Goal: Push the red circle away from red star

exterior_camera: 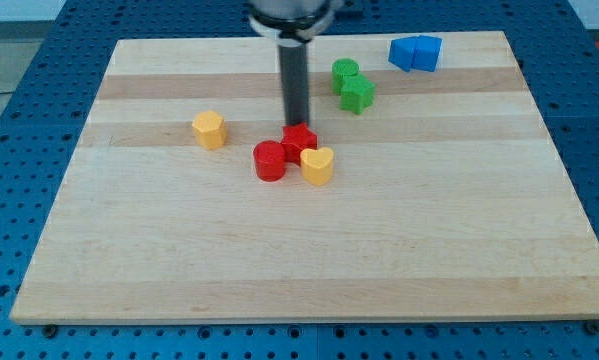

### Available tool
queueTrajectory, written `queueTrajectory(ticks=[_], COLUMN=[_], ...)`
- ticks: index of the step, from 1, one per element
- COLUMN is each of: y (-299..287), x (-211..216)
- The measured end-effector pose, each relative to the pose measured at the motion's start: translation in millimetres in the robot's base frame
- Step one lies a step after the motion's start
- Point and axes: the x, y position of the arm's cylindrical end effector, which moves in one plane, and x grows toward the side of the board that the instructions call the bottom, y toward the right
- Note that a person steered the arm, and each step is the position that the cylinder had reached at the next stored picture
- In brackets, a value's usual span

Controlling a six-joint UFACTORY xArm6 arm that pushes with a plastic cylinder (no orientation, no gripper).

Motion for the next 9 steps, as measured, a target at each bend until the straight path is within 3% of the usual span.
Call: queueTrajectory(ticks=[3, 9], y=[-56.4, -132.1], x=[85.6, 124.1])
